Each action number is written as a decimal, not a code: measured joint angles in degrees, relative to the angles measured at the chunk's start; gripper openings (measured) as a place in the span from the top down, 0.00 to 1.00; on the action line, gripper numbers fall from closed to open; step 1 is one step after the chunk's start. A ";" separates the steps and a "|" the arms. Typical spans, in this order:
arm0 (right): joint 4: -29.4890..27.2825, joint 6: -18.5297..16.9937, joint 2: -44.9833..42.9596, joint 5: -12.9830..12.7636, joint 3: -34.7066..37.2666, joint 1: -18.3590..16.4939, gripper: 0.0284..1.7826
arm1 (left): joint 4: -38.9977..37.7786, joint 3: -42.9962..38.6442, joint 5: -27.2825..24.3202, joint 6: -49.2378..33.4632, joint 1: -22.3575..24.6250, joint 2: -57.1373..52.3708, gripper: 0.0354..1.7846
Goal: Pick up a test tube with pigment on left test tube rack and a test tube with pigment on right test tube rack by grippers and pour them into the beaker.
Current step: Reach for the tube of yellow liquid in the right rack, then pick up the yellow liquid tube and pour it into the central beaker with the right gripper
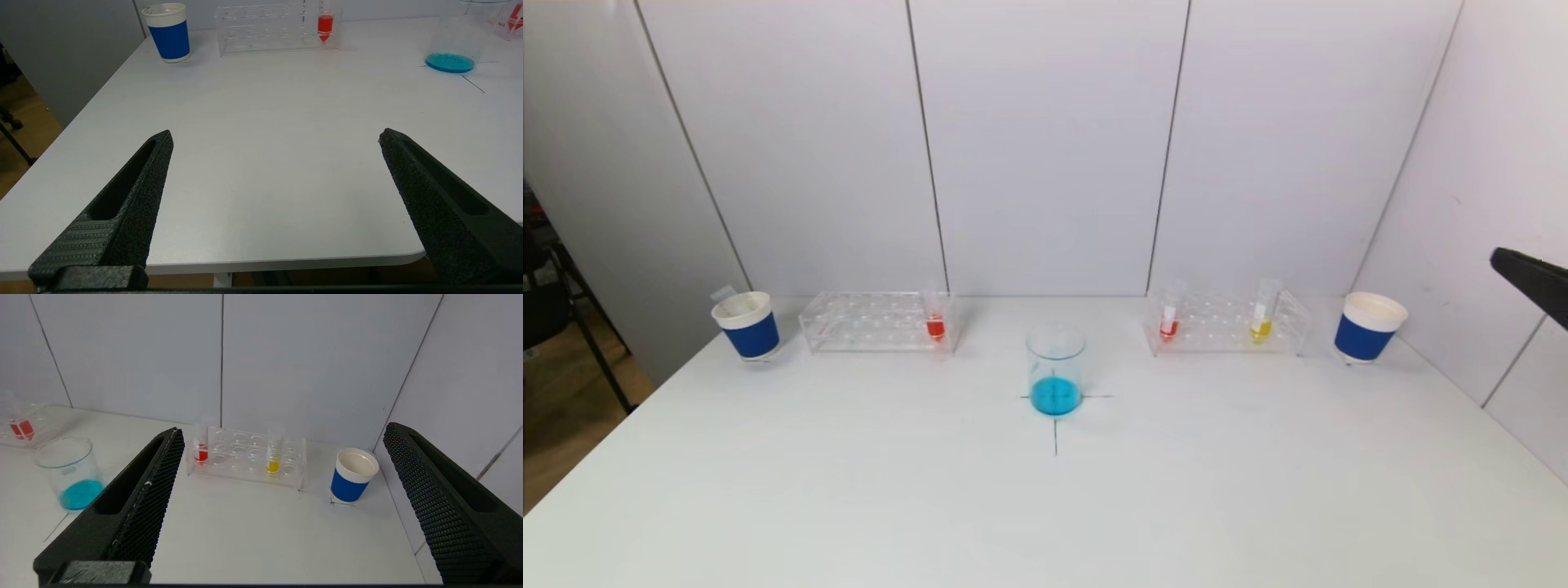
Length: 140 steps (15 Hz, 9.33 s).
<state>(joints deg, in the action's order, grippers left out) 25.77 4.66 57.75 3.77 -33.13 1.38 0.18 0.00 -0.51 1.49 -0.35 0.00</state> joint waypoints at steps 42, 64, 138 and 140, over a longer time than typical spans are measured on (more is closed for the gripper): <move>55.17 -4.04 74.28 -2.58 -11.54 -1.28 0.01 | 0.00 0.00 0.00 -0.01 0.02 0.05 0.01; 54.02 -3.51 80.40 -3.35 -22.48 -0.59 0.01 | 0.00 0.00 -0.01 0.00 0.02 0.10 0.01; 30.59 -1.24 66.60 -2.61 -34.10 -0.76 0.72 | 0.00 0.00 -0.01 -0.01 0.00 0.10 0.01; 23.43 -1.24 63.67 -2.51 -38.03 -0.23 0.72 | 0.00 0.00 -0.01 -0.01 0.00 0.10 0.01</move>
<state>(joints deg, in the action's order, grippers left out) 49.20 3.41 121.42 1.26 -71.17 1.15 0.18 0.00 -0.52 1.48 -0.35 0.10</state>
